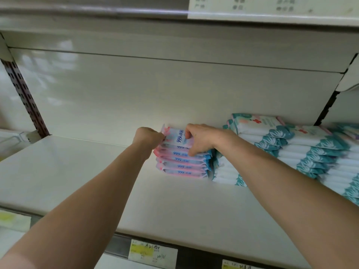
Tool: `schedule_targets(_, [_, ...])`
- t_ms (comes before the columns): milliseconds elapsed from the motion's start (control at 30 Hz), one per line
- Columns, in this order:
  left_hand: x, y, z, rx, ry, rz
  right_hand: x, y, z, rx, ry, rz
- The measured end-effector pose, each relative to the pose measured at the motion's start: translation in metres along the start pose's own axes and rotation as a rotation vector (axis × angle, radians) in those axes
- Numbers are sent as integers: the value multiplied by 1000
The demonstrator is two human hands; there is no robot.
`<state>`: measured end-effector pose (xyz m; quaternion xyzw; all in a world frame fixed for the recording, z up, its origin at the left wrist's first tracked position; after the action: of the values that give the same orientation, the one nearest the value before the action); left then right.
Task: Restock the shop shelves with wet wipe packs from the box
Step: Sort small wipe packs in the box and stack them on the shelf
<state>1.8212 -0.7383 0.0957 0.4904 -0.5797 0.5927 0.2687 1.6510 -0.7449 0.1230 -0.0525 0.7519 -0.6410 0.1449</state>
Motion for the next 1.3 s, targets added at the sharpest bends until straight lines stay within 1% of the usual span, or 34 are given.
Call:
schedule_targets(100, [-3, 4, -1, -75, -47, -24, -4, 2, -4, 13, -47, -90])
schedule_targets(200, [-2, 7, 0, -69, -49, -25, -6, 2, -5, 69, -84, -175])
schedule_targets(300, [-2, 7, 2, -52, -41, 10, -4, 2, -5, 61, -94, -175])
schedule_targets(467, [-4, 6, 1, -85, -68, 21, -5, 4, -6, 43, -86, -182])
schedule_targets(533, [-5, 5, -2, -151, -130, -17, -7, 3, -6, 44, -80, -186])
schedule_targets(633, [-12, 12, -6, -375, -257, -45, -9, 1, -8, 53, -66, -194])
schedule_targets(700, [-17, 20, -7, -446, -290, -104, -10, 2, -9, 60, -61, -196])
schedule_targets(767, [-18, 26, -6, -439, -288, -151, -11, 2, -10, 61, -55, -186])
schedule_targets(1067, [-12, 34, -9, -463, -254, -125, -2, 1, -16, 56, -14, -179])
schedule_targets(1133, [-9, 33, -9, -428, -244, -86, -5, 1, -16, 78, -28, -175])
schedule_targets(1233, [-5, 30, -9, -331, -196, -41, -11, 3, -15, 97, -53, -167])
schedule_targets(1300, [-3, 29, -13, -306, -177, -17, -14, 5, -16, 90, -44, -181])
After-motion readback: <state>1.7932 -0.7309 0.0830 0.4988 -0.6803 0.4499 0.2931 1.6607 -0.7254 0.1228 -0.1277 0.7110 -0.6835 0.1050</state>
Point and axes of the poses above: each hand's wrist, its own z-axis towards the middle knuckle, its own y-axis out of the palm, x = y × z, the point moved 2 cm from there along z, towards the middle knuckle, and after that the axes turned 3 degrees about z, right-handed, at the moved point
